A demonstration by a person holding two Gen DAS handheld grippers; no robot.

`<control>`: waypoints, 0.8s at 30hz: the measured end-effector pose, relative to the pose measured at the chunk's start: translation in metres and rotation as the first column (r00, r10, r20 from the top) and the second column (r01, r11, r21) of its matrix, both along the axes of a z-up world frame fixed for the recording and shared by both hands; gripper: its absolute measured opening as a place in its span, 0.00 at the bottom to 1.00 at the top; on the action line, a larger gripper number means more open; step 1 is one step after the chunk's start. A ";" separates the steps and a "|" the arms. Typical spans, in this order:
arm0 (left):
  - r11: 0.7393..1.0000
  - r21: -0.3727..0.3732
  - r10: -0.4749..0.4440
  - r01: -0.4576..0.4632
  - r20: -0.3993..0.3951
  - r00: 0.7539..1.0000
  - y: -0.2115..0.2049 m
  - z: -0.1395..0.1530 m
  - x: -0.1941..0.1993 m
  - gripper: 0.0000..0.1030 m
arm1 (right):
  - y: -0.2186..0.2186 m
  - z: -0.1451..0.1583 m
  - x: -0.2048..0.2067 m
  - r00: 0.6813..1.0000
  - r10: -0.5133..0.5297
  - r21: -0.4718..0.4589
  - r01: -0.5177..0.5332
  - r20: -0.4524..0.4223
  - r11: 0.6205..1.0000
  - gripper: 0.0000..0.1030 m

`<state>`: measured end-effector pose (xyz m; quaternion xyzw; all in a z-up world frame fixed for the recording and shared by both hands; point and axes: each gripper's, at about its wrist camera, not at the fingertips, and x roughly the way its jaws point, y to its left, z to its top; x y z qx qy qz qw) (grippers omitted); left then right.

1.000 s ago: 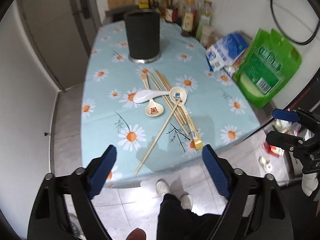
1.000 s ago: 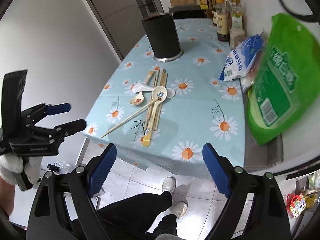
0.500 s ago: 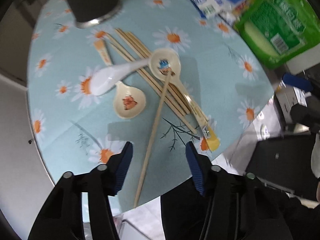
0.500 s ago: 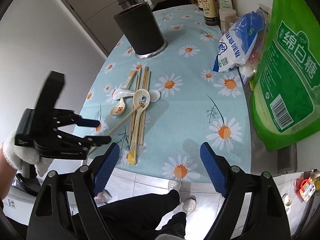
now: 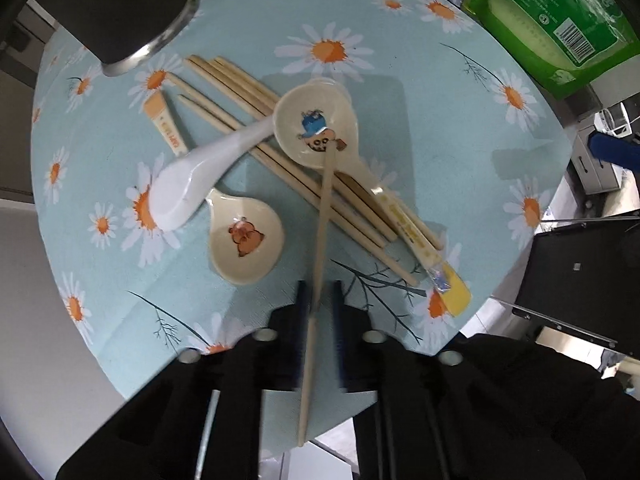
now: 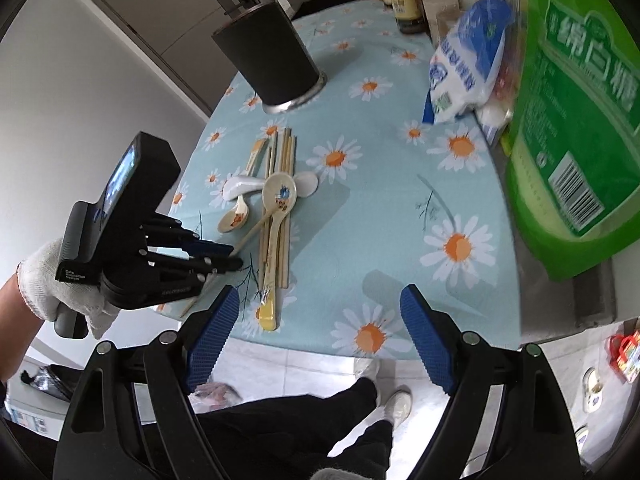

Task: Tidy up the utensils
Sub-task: 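Grasp a single wooden chopstick with the left tool while the right tool grasps the small white cartoon spoon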

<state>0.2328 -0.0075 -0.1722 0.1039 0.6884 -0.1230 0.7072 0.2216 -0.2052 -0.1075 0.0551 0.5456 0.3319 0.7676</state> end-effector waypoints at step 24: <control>0.951 -0.226 0.257 -0.210 0.209 0.943 0.075 0.058 -0.044 0.04 | 0.096 -0.032 0.079 0.978 0.137 -0.075 -0.151 -0.160 0.986 0.42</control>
